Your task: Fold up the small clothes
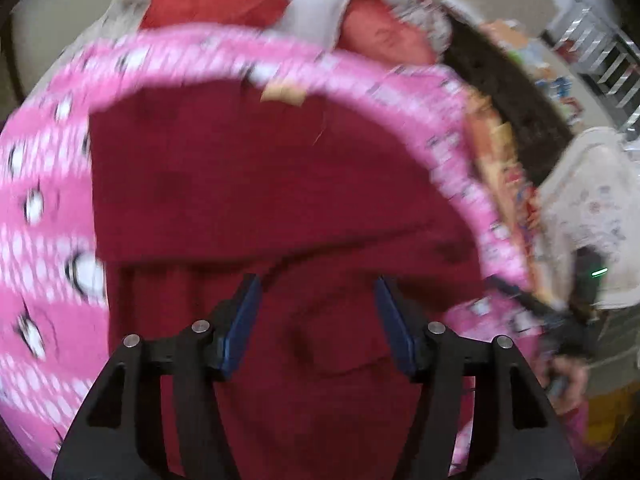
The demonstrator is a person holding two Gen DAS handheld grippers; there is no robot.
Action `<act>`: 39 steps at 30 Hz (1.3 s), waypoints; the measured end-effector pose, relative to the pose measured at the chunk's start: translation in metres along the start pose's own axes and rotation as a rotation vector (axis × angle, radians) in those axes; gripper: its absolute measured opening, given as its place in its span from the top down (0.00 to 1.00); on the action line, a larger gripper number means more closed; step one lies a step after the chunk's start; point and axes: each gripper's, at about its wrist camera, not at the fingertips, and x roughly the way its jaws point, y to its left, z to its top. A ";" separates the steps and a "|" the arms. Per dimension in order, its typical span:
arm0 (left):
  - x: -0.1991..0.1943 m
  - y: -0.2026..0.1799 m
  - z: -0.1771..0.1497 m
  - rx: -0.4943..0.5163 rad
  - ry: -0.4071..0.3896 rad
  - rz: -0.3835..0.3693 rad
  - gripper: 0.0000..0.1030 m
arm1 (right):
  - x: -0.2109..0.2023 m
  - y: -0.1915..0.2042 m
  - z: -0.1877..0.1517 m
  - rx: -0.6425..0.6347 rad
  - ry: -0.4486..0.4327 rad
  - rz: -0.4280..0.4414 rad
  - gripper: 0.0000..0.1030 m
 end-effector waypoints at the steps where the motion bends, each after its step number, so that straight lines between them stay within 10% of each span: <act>1: 0.008 -0.001 -0.007 0.002 0.015 0.022 0.43 | 0.000 -0.002 -0.001 0.004 0.001 -0.004 0.47; 13: 0.071 -0.026 -0.031 -0.007 0.075 -0.049 0.45 | 0.003 -0.012 -0.002 0.038 0.006 -0.004 0.47; 16: 0.062 -0.038 -0.016 0.007 0.109 -0.102 0.94 | 0.000 -0.016 -0.001 0.036 -0.003 -0.009 0.47; 23: -0.044 -0.060 0.060 -0.011 -0.111 -0.363 0.96 | -0.006 -0.029 0.002 0.085 -0.020 0.013 0.47; 31: -0.126 -0.051 0.100 -0.003 -0.320 -0.294 0.98 | 0.000 -0.012 0.010 0.037 -0.026 0.064 0.47; 39: -0.071 -0.044 0.060 0.069 -0.186 -0.156 0.93 | 0.004 -0.011 0.005 0.043 -0.010 0.057 0.47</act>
